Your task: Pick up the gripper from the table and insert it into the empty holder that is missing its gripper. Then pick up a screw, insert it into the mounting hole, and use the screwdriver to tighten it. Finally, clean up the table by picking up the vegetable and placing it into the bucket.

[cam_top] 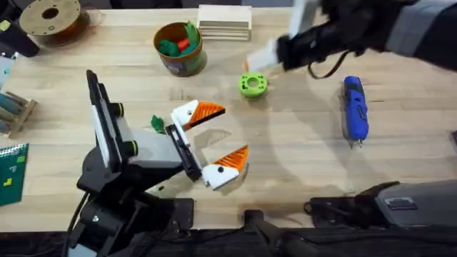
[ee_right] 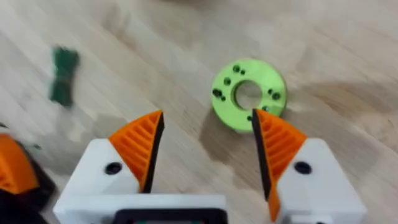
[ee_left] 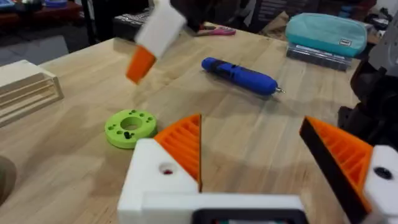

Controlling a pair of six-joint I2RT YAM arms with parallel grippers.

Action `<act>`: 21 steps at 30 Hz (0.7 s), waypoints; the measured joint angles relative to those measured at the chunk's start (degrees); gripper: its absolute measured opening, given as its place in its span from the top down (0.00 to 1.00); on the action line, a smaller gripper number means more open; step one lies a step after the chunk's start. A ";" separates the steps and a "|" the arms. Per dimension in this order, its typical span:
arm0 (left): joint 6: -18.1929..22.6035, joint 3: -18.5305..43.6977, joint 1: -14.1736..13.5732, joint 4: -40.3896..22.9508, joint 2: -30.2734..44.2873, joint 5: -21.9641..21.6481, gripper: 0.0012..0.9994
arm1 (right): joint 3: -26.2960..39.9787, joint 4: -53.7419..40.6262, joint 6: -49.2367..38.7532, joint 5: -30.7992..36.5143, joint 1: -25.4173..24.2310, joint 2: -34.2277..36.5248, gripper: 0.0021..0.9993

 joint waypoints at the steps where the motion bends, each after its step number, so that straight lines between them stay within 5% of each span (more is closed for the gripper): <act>1: 0.00 0.00 0.00 0.00 0.00 0.00 0.01 | 0.00 -1.10 -1.81 2.07 1.42 0.16 0.18; 3: 0.00 0.00 0.00 0.00 0.00 0.00 0.01 | 0.00 -2.22 -5.08 6.55 4.71 0.81 0.25; 6: 0.00 0.00 0.00 0.00 0.01 0.00 0.01 | 0.00 -1.73 -7.82 10.98 8.26 1.94 0.48; 21: 0.00 0.00 0.00 0.00 0.00 0.00 0.01 | 0.00 4.64 -10.55 20.77 13.61 8.79 0.57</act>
